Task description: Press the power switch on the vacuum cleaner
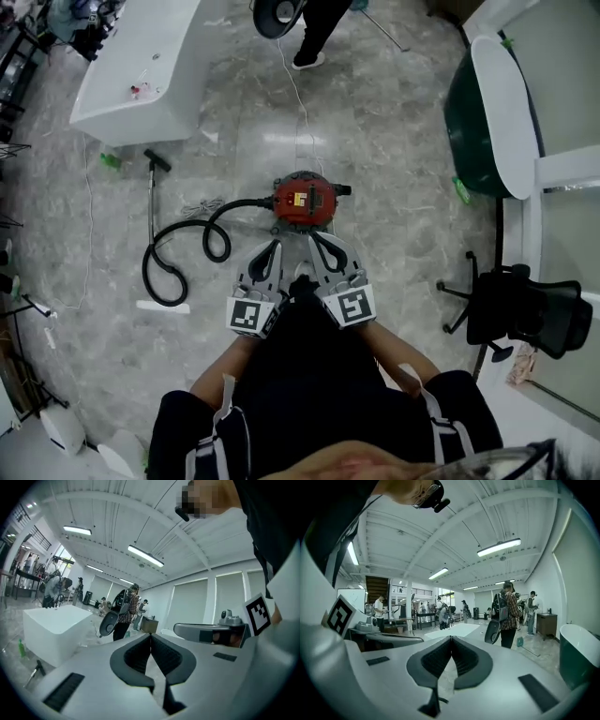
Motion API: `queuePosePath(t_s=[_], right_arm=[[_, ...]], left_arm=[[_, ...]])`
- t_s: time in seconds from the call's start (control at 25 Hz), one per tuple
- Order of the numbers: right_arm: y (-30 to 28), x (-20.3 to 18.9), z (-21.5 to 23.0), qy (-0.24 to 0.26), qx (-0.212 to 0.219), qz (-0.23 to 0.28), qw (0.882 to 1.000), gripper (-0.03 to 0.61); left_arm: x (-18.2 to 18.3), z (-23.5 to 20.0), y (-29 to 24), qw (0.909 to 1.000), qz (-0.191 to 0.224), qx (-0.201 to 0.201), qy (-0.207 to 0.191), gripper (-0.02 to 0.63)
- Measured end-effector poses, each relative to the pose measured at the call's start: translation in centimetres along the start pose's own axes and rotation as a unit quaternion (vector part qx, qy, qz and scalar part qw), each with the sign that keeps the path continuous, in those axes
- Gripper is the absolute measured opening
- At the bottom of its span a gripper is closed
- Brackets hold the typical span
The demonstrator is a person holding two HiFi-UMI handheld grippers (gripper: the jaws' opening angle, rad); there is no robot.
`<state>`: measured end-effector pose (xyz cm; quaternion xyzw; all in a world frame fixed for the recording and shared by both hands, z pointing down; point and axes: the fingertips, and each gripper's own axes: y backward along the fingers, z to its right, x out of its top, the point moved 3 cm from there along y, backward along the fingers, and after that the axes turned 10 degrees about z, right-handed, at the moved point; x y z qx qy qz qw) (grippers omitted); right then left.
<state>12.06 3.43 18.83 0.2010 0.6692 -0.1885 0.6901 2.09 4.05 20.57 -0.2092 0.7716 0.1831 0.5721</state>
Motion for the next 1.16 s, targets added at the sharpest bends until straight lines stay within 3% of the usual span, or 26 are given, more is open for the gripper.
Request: queuePosePath(t_s=[0.12, 0.28, 0.36, 0.56, 1.16], right_arm=[[0.9, 2.9, 1.0, -0.006, -0.019, 0.007, 1.000, 0.015], [1.9, 5.7, 0.3, -0.007, -0.027, 0.068, 0.997, 0.015], [2.2, 6.6, 0.1, 0.006, -0.039, 0.074, 0.996, 0.015], [1.7, 5.9, -0.7, 0.070, -0.031, 0.072, 0.994, 0.015], [-1.1, 6.5, -2.3, 0.033, -0.025, 0.082, 0.996, 0.015]], left_arm=[[1.3, 1.9, -0.8, 0.9983, 0.020, -0.032, -0.045, 0.018], [2.4, 3.3, -1.2, 0.9959, 0.038, -0.058, -0.058, 0.018], [2.7, 3.7, -1.3, 0.9952, 0.038, -0.065, -0.062, 0.018], [4.4, 3.3, -1.4, 0.9920, 0.052, -0.078, -0.085, 0.018], [5.7, 1.2, -0.7, 0.9884, 0.073, -0.078, -0.109, 0.018]])
